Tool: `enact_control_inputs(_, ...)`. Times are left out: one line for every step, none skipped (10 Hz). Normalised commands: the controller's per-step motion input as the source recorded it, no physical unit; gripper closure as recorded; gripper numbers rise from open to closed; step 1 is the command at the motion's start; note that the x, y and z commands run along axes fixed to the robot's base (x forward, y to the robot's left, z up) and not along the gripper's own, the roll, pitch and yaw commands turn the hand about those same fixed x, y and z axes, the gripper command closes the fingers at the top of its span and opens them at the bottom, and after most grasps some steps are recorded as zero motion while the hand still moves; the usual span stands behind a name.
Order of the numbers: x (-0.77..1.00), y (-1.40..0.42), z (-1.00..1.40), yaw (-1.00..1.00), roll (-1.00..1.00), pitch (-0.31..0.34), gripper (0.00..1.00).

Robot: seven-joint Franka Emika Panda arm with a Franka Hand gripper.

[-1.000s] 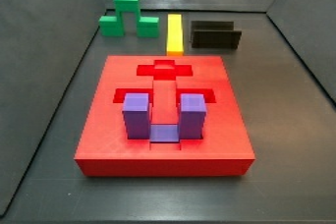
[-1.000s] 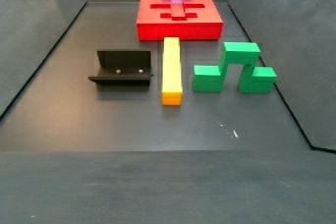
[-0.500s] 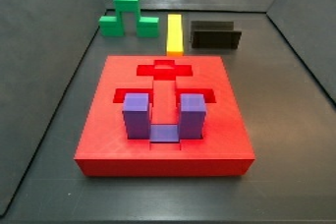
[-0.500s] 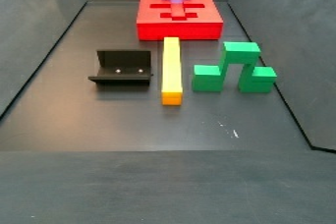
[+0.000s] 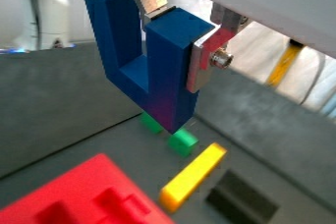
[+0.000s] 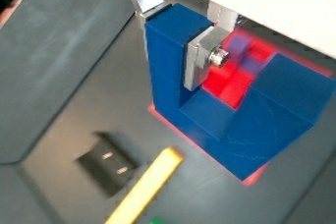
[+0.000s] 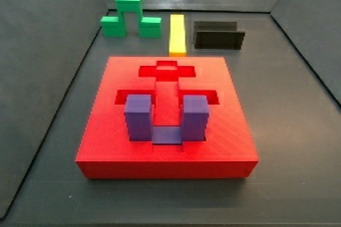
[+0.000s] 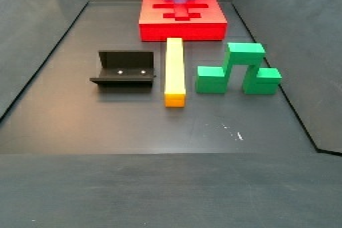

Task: Pick up the blue object. Move up. Place the blue object on the fixture. Regrasp the blue object. Move to above the board. Insert the blue object.
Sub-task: Move to above the board.

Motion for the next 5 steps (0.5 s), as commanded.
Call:
enact_control_inputs(-0.23, -0.19, 0.03, 0.06, -1.0, 0.037, 1.0)
enact_control_inputs(-0.14, -0.1, 0.03, 0.05, -1.0, 0.018, 1.0)
enact_control_inputs(-0.12, -0.05, 0.01, 0.05, -1.0, -0.001, 1.0)
enact_control_inputs(-0.09, 0.01, 0.01, 0.04, -0.9, -0.026, 1.0)
enact_control_inputs(-0.09, 0.02, 0.01, 0.03, -0.75, -0.038, 1.0)
